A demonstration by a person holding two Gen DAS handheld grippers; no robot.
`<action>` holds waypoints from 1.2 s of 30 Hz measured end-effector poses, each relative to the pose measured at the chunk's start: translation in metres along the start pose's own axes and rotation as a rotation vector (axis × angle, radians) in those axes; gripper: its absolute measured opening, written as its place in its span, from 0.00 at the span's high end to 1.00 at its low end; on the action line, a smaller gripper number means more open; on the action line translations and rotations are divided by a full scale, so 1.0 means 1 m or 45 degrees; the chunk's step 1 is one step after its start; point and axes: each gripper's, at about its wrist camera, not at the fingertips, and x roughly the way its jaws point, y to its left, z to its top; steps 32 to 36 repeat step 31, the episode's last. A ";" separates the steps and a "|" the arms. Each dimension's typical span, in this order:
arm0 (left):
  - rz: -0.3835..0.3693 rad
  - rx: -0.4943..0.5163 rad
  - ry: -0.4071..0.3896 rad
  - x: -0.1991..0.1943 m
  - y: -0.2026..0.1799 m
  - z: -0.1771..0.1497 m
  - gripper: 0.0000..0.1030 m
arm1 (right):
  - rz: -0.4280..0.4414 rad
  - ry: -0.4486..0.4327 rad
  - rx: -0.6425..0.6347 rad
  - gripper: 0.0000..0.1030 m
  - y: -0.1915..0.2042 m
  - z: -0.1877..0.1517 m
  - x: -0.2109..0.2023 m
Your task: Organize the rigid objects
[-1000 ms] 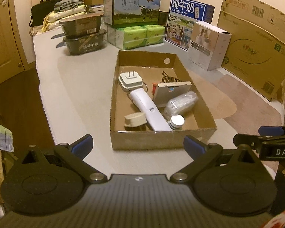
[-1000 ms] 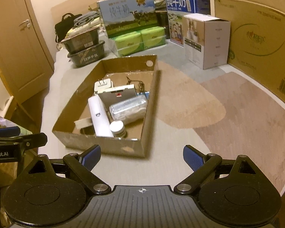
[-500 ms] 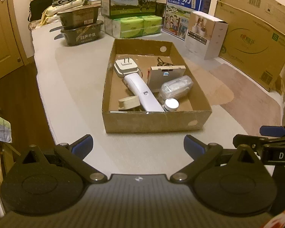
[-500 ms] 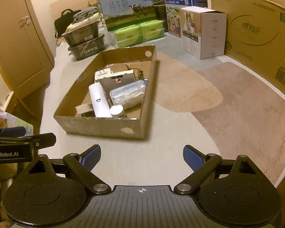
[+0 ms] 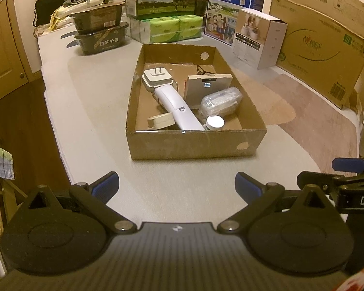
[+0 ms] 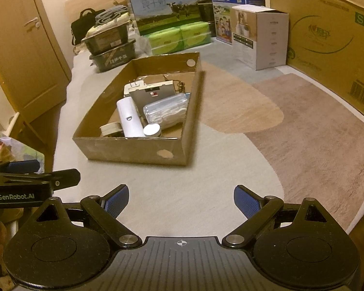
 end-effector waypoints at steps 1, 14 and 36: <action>-0.001 -0.001 0.001 0.000 0.000 -0.001 0.02 | -0.003 0.000 -0.004 0.10 0.001 0.000 0.000; -0.009 0.006 0.002 -0.001 -0.003 -0.005 0.02 | -0.024 -0.002 -0.008 0.10 0.001 -0.002 0.000; -0.016 -0.005 -0.028 -0.001 -0.005 -0.004 0.02 | -0.023 0.004 0.002 0.10 -0.004 -0.004 0.000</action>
